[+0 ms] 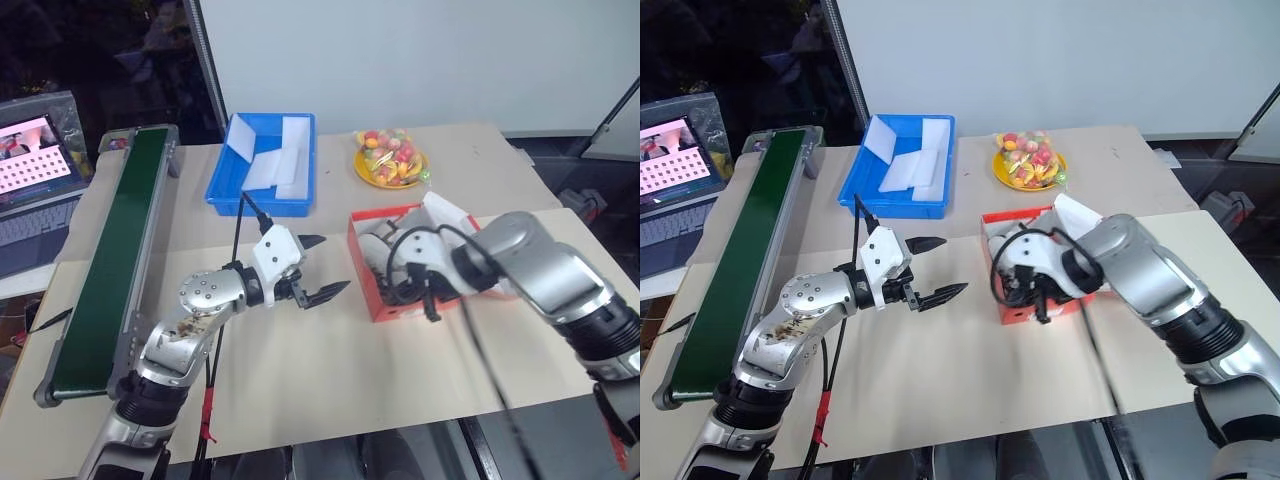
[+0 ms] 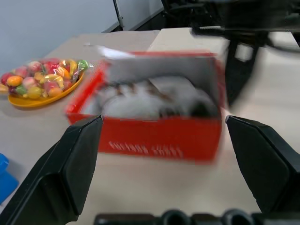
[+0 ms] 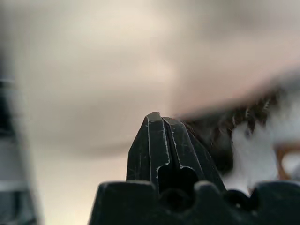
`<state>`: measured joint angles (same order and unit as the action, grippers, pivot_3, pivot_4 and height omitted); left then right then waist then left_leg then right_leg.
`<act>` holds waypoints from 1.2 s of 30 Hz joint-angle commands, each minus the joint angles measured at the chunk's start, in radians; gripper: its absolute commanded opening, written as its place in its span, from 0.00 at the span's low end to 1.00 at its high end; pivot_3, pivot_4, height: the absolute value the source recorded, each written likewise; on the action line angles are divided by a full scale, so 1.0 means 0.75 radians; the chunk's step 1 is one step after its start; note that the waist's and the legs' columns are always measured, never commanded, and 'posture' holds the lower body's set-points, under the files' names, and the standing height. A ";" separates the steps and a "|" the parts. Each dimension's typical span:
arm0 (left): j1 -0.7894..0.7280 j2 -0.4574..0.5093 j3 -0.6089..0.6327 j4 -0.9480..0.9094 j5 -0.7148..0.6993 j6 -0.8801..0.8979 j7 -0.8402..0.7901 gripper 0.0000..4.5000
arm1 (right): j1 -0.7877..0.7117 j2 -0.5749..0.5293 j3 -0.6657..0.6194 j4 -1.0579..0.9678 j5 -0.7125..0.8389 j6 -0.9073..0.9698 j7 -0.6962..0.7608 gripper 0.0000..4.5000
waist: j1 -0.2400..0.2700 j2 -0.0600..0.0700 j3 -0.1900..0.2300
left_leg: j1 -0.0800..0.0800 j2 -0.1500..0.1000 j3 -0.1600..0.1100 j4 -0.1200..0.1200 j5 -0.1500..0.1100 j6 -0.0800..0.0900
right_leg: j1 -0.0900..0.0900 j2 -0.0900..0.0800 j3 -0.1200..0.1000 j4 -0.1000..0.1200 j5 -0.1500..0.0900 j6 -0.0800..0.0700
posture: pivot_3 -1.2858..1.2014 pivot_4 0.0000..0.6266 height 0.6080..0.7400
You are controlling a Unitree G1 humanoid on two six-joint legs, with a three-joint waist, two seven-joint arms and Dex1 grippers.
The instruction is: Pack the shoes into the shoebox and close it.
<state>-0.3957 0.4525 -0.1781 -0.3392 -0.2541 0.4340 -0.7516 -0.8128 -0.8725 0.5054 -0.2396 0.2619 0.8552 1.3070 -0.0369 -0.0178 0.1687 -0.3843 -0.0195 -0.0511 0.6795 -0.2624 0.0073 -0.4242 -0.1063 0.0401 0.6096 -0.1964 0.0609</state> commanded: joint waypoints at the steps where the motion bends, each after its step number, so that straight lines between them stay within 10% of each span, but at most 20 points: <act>1: -0.023 -0.010 0.002 -0.020 0.008 -0.028 0.016 1.00 | -0.042 0.049 -0.048 -0.063 0.076 0.109 0.003 0.01 | 0.015 0.000 0.000 | 0.000 -0.001 0.000 0.000 0.000 0.000 | 0.000 -0.001 0.000 0.000 0.000 0.000 | 0.52 0.24 1.00; 11: -0.007 -0.009 0.007 -0.043 0.013 -0.015 0.026 1.00 | -0.041 0.158 -0.347 -0.043 0.241 0.390 -0.203 0.01 | 0.032 -0.001 0.000 | -0.001 -0.001 0.000 0.000 0.000 0.000 | -0.001 -0.001 -0.001 0.001 0.000 0.000 | 0.52 0.24 1.00; 22: 0.031 0.006 0.021 -0.052 0.010 -0.014 0.032 1.00 | 0.804 -0.452 -0.922 -0.326 0.466 0.637 -0.154 0.01 | 0.053 -0.002 0.000 | -0.005 -0.002 0.001 0.001 -0.002 0.003 | 0.000 -0.004 -0.004 0.000 -0.001 0.001 | 0.52 0.24 1.00; 30: 0.034 0.007 0.028 -0.066 0.006 -0.003 0.033 1.00 | 0.371 0.707 -1.572 0.021 0.251 1.012 -1.289 0.01 | 0.010 -0.016 0.001 | 0.012 0.002 -0.004 0.000 0.007 -0.010 | 0.011 0.008 0.004 0.002 -0.001 0.002 | 0.52 0.24 1.00; 36: 0.039 0.018 0.037 -0.080 0.001 0.006 0.036 1.00 | 0.113 1.039 -1.873 -0.045 0.153 1.012 -1.755 0.01 | 0.029 -0.007 -0.001 | 0.003 0.001 -0.004 0.000 0.010 -0.014 | -0.003 0.008 0.005 0.010 0.007 -0.009 | 0.52 0.24 1.00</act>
<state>-0.3565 0.4617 -0.1684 -0.3610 -0.2407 0.4416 -0.7291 -0.6779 -0.0943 -0.8603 -0.2103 0.3598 1.6079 0.0707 -0.0149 -0.0230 0.1679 -0.3821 -0.0183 -0.0545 0.6794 -0.2550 -0.0029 -0.4266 -0.0999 0.0436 0.6168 -0.1910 0.0543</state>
